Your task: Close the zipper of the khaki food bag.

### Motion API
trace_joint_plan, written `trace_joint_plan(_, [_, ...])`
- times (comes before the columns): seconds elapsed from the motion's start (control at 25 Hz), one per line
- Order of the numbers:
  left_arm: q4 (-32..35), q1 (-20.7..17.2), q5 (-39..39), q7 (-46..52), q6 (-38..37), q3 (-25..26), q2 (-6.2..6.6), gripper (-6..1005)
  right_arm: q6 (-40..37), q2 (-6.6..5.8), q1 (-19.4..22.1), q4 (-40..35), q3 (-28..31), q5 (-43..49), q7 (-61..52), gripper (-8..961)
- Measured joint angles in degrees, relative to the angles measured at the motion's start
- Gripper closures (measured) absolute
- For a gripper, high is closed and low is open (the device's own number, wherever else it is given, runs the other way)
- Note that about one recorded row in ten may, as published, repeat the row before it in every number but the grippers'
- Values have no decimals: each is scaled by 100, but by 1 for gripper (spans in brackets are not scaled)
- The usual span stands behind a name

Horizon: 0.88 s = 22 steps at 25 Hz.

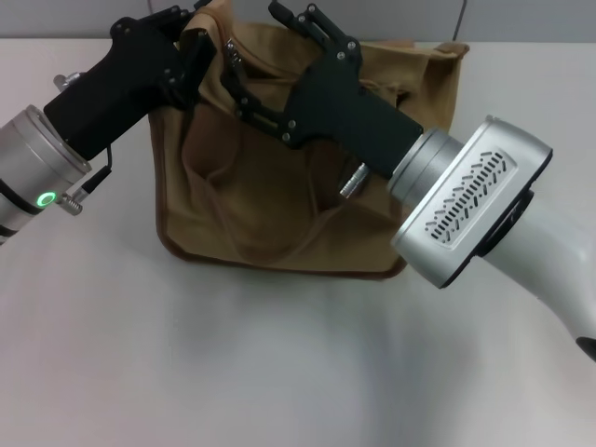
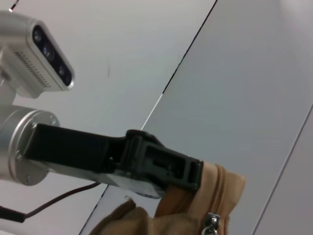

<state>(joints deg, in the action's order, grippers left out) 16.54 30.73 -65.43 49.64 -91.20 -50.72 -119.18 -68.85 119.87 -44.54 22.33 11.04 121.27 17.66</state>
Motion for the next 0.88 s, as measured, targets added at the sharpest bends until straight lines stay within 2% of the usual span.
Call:
trace_joint_plan(0.24, [-3, 20, 7, 2, 0, 1, 0, 950, -61, 0, 123, 9, 13, 7, 89, 113])
trace_joint_plan(0.6, [-25, 133, 11, 9, -9, -7, 0, 948, -72, 0, 100, 90, 66, 11, 79, 113])
trace_joint_plan(0.88, [-30, 154, 22, 17, -21, -8, 0, 946, -89, 1, 259, 117, 427, -1, 100, 114])
